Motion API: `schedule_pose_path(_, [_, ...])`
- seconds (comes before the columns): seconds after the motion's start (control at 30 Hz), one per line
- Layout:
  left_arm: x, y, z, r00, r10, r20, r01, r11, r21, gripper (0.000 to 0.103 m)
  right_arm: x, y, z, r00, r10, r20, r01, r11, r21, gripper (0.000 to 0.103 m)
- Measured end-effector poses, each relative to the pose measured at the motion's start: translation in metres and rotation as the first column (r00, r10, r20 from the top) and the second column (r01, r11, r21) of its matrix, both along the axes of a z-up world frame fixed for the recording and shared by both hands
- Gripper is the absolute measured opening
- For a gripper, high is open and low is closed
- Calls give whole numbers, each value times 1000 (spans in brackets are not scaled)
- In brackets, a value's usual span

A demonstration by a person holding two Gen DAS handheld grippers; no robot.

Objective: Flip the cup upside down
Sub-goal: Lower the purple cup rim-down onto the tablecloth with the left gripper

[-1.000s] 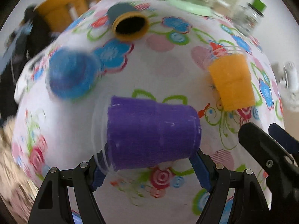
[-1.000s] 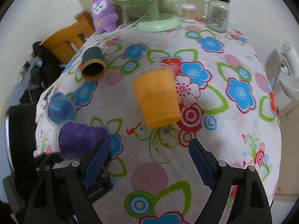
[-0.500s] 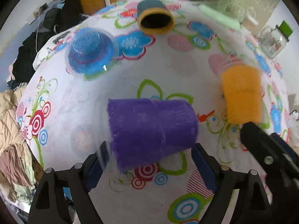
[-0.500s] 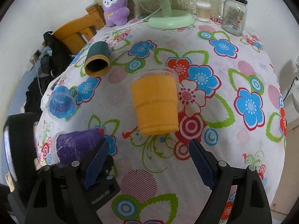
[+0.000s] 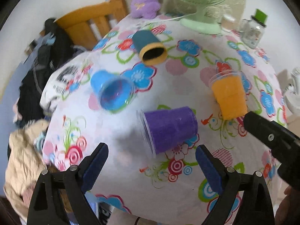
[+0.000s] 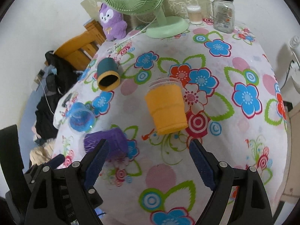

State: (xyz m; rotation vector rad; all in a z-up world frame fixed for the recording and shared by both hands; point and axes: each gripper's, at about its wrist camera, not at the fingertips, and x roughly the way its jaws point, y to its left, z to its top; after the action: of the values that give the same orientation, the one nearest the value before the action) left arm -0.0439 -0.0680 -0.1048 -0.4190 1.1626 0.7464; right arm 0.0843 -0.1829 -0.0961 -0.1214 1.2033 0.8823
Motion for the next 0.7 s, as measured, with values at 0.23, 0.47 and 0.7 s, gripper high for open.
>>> schedule_pose_path(0.23, [4,17,9,964,-266,24,266,964,-11,96,-31,3,23,988,-133,81,128,990,65,89])
schedule_pose_path(0.47, [-1,42,18,865,-496,78,498,867,-15,102,-56,10,26,946,-315,82,314,949,22,89])
schedule_pose_path(0.7, [1,57,13,796,-600,78,604,797,-28,102,-75,20,16,898,-437,51,439,898,-18,89])
